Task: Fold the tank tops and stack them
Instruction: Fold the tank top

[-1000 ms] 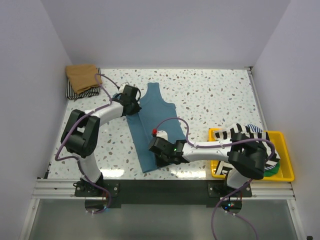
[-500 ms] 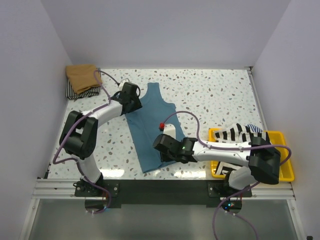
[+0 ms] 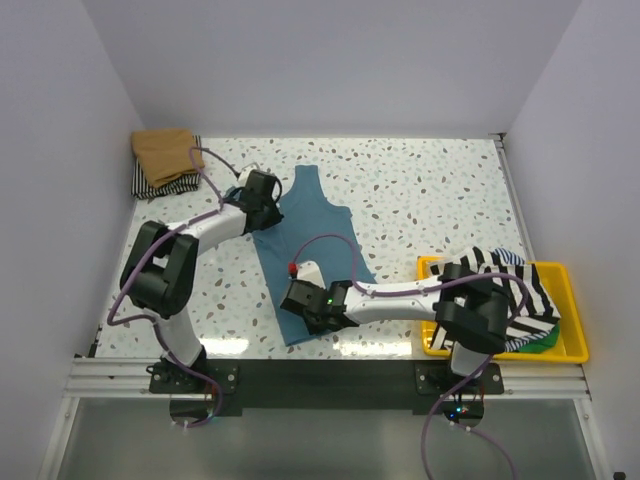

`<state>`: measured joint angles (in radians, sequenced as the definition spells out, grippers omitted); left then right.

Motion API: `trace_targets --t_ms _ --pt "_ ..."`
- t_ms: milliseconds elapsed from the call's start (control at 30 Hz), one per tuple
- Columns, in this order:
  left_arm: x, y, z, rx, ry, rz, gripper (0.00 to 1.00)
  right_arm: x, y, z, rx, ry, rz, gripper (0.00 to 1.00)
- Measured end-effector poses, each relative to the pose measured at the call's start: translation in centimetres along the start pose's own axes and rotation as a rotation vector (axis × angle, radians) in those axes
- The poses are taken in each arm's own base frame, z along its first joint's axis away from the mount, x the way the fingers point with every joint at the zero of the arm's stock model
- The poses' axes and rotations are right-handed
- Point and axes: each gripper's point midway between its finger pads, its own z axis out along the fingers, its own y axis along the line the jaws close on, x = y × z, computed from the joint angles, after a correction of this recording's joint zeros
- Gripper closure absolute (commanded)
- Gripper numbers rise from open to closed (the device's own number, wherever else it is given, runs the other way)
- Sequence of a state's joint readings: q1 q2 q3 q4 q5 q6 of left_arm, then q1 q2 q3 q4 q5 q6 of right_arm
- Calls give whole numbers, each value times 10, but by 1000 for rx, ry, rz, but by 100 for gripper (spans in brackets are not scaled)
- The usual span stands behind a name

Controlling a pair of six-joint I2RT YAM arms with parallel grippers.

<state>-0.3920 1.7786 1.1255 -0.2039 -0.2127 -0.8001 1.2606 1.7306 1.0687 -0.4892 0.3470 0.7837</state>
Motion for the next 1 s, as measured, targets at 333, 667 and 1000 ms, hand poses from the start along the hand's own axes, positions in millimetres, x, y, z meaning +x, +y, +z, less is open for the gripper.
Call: trace_targets --t_ms 333,667,1000 --pt "17 1 37 -39 52 21 86 5 45 15 -98 24 -69 76" --pt "6 -41 60 95 99 152 66 -19 111 23 -298 -9 -83 64" --pt "-11 -77 43 247 97 216 45 -78 79 -43 -342 -143 -27 55"
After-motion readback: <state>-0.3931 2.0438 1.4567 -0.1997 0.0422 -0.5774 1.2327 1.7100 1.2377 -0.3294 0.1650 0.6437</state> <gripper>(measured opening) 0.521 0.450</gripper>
